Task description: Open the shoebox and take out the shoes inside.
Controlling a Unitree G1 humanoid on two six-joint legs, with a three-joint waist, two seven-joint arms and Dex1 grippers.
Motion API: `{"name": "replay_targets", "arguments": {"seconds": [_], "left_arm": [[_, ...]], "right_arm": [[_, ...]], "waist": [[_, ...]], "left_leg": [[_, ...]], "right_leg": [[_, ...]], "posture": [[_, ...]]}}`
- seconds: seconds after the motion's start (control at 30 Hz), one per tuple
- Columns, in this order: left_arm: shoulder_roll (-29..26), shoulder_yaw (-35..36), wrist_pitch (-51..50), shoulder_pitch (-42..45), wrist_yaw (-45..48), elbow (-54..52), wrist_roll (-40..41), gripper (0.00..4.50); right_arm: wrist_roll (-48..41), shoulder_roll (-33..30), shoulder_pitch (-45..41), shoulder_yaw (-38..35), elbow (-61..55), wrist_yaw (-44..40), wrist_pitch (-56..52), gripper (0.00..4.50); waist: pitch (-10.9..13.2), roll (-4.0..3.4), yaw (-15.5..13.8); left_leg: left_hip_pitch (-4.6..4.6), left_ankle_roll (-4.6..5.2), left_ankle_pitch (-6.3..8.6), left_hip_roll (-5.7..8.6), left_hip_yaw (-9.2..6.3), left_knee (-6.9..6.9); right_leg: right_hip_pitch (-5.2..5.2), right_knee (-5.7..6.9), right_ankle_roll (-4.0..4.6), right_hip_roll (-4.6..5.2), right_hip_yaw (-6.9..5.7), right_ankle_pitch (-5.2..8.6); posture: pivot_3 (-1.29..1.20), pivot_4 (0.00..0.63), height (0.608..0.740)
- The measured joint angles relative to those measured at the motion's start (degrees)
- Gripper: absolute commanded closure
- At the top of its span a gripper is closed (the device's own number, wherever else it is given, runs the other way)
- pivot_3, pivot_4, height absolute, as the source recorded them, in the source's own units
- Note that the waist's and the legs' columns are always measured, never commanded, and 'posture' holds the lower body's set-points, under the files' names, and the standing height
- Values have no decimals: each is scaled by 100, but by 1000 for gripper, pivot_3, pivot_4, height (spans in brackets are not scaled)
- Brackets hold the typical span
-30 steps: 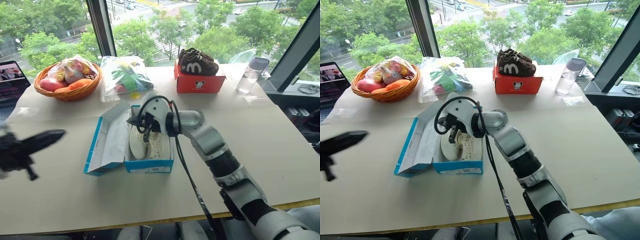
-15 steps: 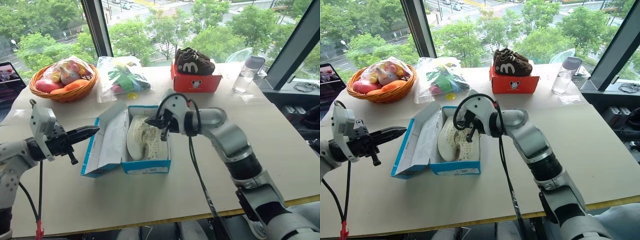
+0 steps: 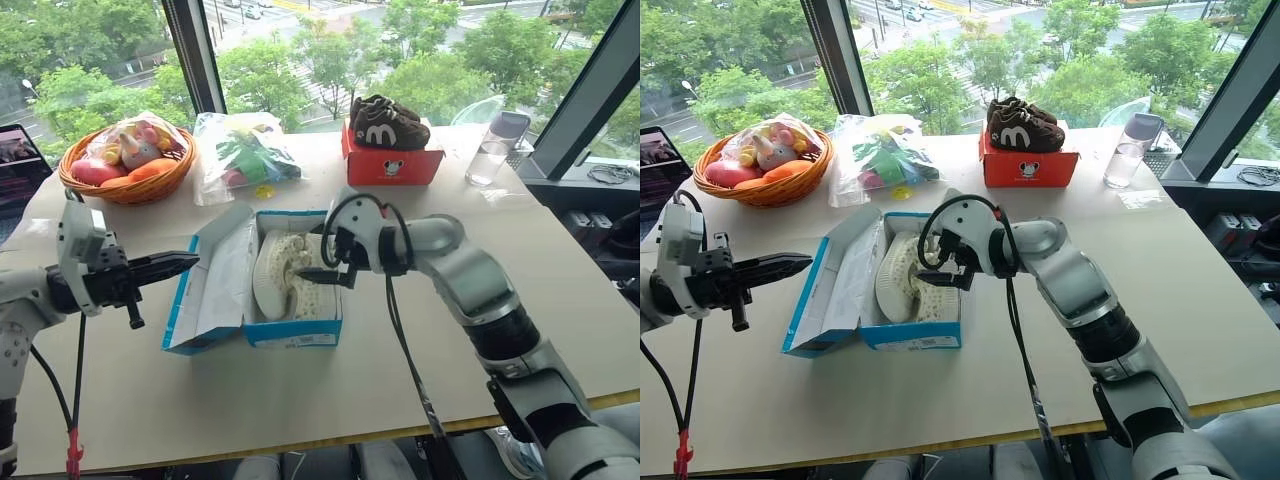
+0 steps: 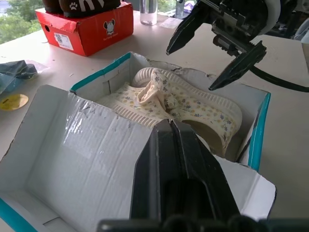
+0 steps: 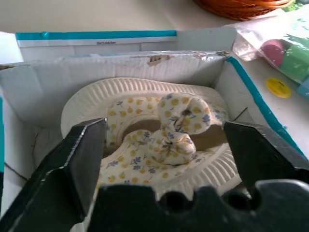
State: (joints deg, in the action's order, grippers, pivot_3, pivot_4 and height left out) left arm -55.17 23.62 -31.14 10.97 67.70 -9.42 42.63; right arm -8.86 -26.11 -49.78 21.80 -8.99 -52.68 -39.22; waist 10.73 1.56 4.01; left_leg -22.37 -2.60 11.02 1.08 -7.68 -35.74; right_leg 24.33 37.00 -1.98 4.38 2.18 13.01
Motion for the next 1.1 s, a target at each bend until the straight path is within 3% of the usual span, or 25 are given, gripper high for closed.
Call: {"name": "replay_targets", "arguments": {"seconds": [0.17,0.5,0.73,1.1], "left_arm": [[18,0,69,-49,95,-110,2,4500],[1056,-45,517,-385,-474,-351,-128,4500],[1123,-164,515,-660,-461,-499,-104,4500],[1209,-474,886,-370,-396,-398,-255,4500]], "right_arm": [[189,-14,-92,231,139,-233,427,9],[198,37,-20,237,408,-431,776,9],[134,82,79,231,607,-626,882,9],[343,305,-181,557,1136,-921,763,9]], "waist": [[0,0,-7],[0,2,-6],[0,2,-20],[0,1,-14]], "left_leg": [[1,0,0,-1,0,-1],[1,-1,1,-2,1,-3],[4,-1,1,-1,1,-6],[3,-2,1,-1,2,-5]], "right_leg": [[-1,0,0,0,-1,0],[-2,0,3,-1,3,-2],[-7,0,1,-1,3,-1],[-6,0,2,-1,3,-1]], "posture": [[0,150,740],[0,150,740],[0,150,740],[0,150,740]]}}
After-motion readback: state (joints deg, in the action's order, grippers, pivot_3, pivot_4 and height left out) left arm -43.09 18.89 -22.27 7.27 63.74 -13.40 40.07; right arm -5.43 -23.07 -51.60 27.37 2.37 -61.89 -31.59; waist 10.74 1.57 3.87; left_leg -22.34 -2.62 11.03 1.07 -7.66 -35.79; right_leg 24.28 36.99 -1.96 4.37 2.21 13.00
